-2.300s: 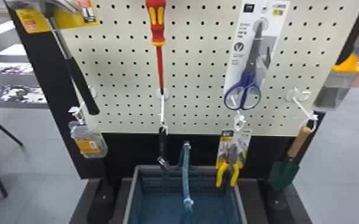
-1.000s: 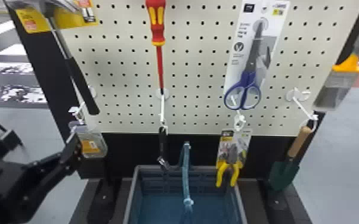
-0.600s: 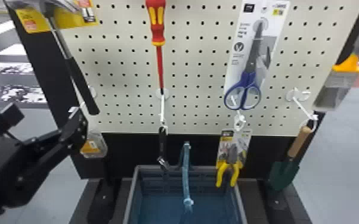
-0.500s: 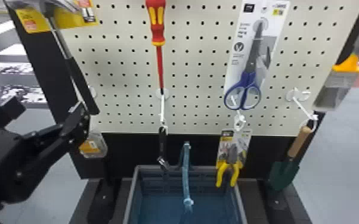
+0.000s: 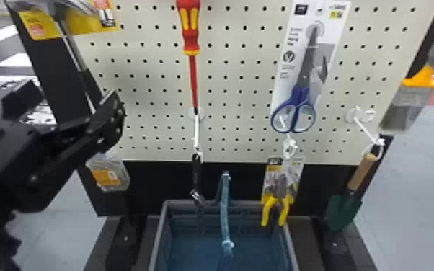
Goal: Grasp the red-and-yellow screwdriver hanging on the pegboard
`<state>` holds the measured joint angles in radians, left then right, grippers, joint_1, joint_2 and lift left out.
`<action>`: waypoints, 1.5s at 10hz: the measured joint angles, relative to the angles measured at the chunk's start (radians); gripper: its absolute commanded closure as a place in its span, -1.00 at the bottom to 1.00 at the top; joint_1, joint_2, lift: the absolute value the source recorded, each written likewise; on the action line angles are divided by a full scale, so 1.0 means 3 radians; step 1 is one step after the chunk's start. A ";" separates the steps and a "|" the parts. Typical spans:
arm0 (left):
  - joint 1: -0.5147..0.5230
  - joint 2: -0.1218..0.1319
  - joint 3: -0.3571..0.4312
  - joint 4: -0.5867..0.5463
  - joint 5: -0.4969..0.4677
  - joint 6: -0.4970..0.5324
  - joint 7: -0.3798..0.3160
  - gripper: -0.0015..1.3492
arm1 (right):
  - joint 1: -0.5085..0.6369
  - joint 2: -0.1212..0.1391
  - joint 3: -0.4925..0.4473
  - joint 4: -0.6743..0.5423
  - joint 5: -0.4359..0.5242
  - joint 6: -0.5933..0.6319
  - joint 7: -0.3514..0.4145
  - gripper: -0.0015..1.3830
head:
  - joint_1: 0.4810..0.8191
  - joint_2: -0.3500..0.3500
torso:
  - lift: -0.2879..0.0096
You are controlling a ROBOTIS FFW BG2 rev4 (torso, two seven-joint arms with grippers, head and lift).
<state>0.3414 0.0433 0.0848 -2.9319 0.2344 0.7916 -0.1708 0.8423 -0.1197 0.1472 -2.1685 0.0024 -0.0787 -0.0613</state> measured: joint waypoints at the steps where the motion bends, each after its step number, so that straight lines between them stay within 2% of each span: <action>1: -0.0121 0.0031 -0.0031 0.0000 -0.0030 0.0043 -0.0038 -0.76 | -0.0008 0.0000 0.0000 0.0000 0.0005 0.0012 0.0000 -0.84 | -0.60 0.00 | 0.26; 4: -0.0521 0.0138 -0.0066 0.0003 -0.0083 0.0156 -0.0231 -0.76 | -0.0039 0.0002 0.0005 0.0014 0.0018 0.0027 0.0000 -0.84 | -0.60 0.00 | 0.26; 6: -0.0850 0.0166 -0.0114 0.0086 -0.0045 0.0232 -0.0318 -0.76 | -0.0075 0.0005 0.0014 0.0032 0.0027 0.0032 0.0002 -0.84 | -0.60 0.00 | 0.26; 10: -0.1312 0.0086 -0.0253 0.0462 0.0100 0.0454 -0.0559 -0.76 | -0.0107 0.0014 0.0036 0.0073 0.0031 0.0036 0.0008 -0.84 | -0.60 0.00 | 0.26; 15: -0.1752 0.0117 -0.0442 0.1002 0.0224 0.0607 -0.0808 -0.76 | -0.0142 0.0029 0.0036 0.0089 0.0043 0.0037 0.0035 -0.84 | -0.60 0.00 | 0.26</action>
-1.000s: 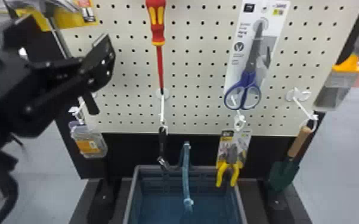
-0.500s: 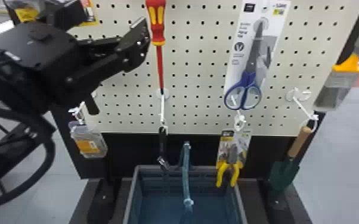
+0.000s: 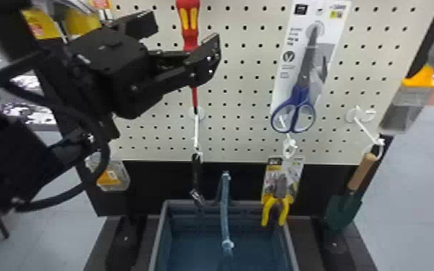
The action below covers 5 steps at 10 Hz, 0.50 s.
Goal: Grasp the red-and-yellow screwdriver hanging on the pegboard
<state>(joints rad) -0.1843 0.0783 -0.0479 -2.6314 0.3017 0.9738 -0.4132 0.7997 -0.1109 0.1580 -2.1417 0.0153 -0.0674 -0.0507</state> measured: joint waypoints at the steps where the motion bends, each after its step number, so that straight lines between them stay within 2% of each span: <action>1: -0.0100 0.0024 -0.0034 0.0106 0.0001 0.0035 -0.0063 -0.76 | -0.0002 0.0001 0.0000 0.0001 0.0000 0.0000 0.0002 -0.84 | -0.60 0.00 | 0.26; 5: -0.0422 0.0120 -0.0143 0.0401 -0.0024 0.0103 -0.0206 -0.76 | -0.0016 0.0014 0.0000 0.0019 0.0009 0.0000 0.0022 -0.84 | -0.60 0.00 | 0.26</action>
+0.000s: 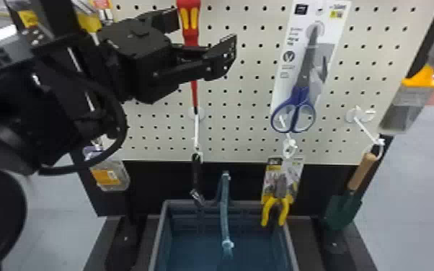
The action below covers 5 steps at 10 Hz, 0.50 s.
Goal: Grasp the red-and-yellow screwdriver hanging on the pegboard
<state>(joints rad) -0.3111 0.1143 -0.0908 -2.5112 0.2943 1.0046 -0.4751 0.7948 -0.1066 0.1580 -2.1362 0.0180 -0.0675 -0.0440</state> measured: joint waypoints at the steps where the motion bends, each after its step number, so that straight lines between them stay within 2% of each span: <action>1: -0.0096 0.0029 -0.0037 0.0098 -0.0028 0.0004 -0.0066 -0.76 | -0.0007 0.0002 0.0000 0.0005 0.0001 0.0000 0.0005 -0.84 | -0.60 0.00 | 0.26; 3: -0.0271 0.0080 -0.0093 0.0305 -0.0066 0.0011 -0.0204 -0.76 | -0.0025 0.0006 0.0000 0.0020 0.0002 0.0000 0.0014 -0.84 | -0.60 0.00 | 0.26; 5: -0.0401 0.0138 -0.0127 0.0425 -0.0098 0.0011 -0.0238 -0.72 | -0.0033 0.0008 0.0000 0.0026 0.0002 0.0000 0.0014 -0.84 | -0.60 0.00 | 0.26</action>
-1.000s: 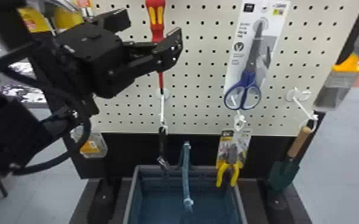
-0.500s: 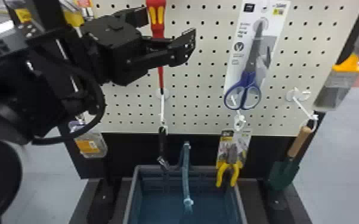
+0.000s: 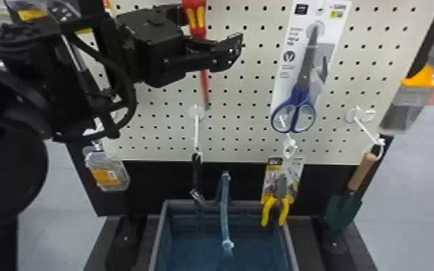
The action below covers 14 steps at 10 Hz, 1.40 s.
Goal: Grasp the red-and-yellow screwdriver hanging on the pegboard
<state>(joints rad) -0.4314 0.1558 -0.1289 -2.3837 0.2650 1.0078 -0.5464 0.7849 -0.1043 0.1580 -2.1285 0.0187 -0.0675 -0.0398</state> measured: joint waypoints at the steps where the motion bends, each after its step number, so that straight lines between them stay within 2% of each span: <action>1: -0.0035 0.0016 0.0002 0.0028 -0.0003 0.0001 -0.0004 -0.60 | -0.0008 0.0000 0.0000 0.0004 0.0000 0.0000 0.0002 -0.84 | -0.60 0.00 | 0.26; 2: -0.0058 0.0027 0.0005 0.0038 -0.0019 0.0009 -0.0004 -0.11 | -0.0013 0.0001 0.0000 0.0010 0.0001 0.0000 0.0005 -0.84 | -0.60 0.00 | 0.26; 3: -0.0077 0.0035 0.0005 0.0044 -0.0037 0.0025 -0.0004 0.15 | -0.0016 0.0004 0.0000 0.0013 0.0003 0.0000 0.0009 -0.84 | -0.60 0.00 | 0.26; 4: -0.0088 0.0039 0.0005 0.0044 -0.0053 0.0041 -0.0004 0.29 | -0.0016 0.0005 0.0000 0.0014 0.0003 0.0000 0.0010 -0.84 | -0.60 0.00 | 0.26; 5: -0.0096 0.0046 0.0004 0.0040 -0.0063 0.0059 -0.0006 0.81 | -0.0016 0.0005 0.0000 0.0014 0.0003 0.0000 0.0012 -0.84 | -0.60 0.00 | 0.26; 14: -0.0099 0.0063 -0.0082 -0.0003 -0.0224 0.0031 -0.0020 0.80 | -0.0016 -0.0010 0.0000 0.0014 -0.0001 0.0000 0.0015 -0.84 | -0.60 0.00 | 0.26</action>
<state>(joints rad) -0.4612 0.1747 -0.1534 -2.3845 0.1979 1.0170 -0.5522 0.7801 -0.1075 0.1580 -2.1243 0.0184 -0.0675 -0.0353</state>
